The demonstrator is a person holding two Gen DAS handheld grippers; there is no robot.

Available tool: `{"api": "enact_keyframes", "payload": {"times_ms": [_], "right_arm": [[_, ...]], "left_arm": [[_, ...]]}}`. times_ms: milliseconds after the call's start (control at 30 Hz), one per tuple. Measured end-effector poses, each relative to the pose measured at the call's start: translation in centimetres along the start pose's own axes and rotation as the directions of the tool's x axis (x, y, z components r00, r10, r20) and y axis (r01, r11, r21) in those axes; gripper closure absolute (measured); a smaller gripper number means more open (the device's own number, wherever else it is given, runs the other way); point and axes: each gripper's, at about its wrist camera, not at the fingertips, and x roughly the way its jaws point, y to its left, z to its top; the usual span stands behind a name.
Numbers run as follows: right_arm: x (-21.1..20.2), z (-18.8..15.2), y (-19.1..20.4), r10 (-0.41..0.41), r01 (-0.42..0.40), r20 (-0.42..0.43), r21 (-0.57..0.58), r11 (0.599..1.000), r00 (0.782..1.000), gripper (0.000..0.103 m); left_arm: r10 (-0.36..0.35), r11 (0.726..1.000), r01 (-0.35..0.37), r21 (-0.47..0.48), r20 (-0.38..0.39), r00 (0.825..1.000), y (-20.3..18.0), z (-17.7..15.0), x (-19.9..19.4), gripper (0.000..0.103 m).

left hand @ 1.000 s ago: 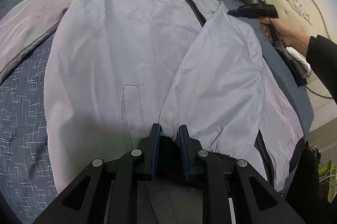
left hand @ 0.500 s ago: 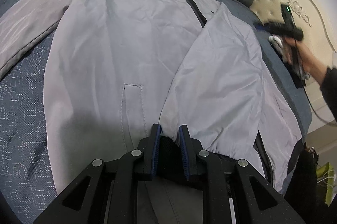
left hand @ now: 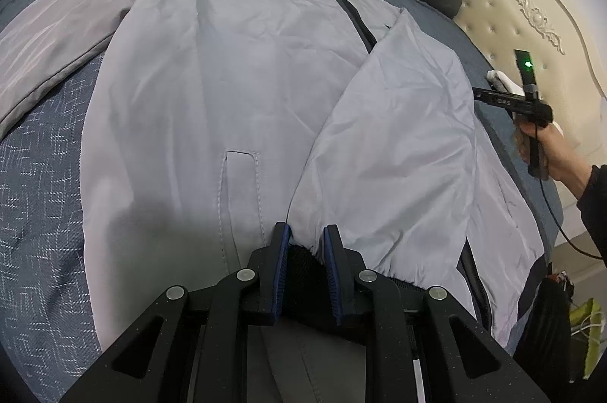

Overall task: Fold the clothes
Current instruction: 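Press the folded edge flat with the right tool while the left tool holds the cuff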

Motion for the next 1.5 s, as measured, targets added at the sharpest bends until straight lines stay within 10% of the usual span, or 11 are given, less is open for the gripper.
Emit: {"api": "enact_keyframes", "payload": {"times_ms": [300,533,800,1000,1300,1500], "right_arm": [[1.9,1.4,-0.3,-0.022,0.021,0.013,0.016,1.0,1.0,0.059],[0.8,0.3,-1.3,0.011,-0.021,0.092,0.106,0.994,0.996,0.091],[-0.4,-1.1,-3.3,0.05,-0.06,0.063,0.171,0.983,0.997,0.091],[-4.3,1.0,-4.8,0.152,-0.221,0.229,0.313,0.924,0.961,0.091],[2.5,4.1,0.2,0.166,-0.157,-0.01,0.268,0.951,0.986,0.091],[1.4,4.1,-0.2,0.118,-0.124,0.037,0.286,0.95,0.992,0.091]], "left_arm": [[-0.002,1.0,0.002,0.004,-0.005,1.0,0.2,0.0,-0.2,0.082],[0.0,1.0,0.0,0.004,-0.004,1.0,0.2,-0.2,-0.2,0.081],[0.0,1.0,0.0,0.004,-0.005,1.0,0.3,0.0,-0.1,0.081],[0.001,1.0,-0.001,0.004,-0.005,1.0,0.2,0.0,-0.3,0.081],[-0.009,1.0,0.009,-0.008,-0.001,1.0,0.4,0.0,-0.5,0.082],[-0.023,1.0,0.023,-0.018,-0.002,1.0,0.6,-0.1,-0.5,0.082]]}}
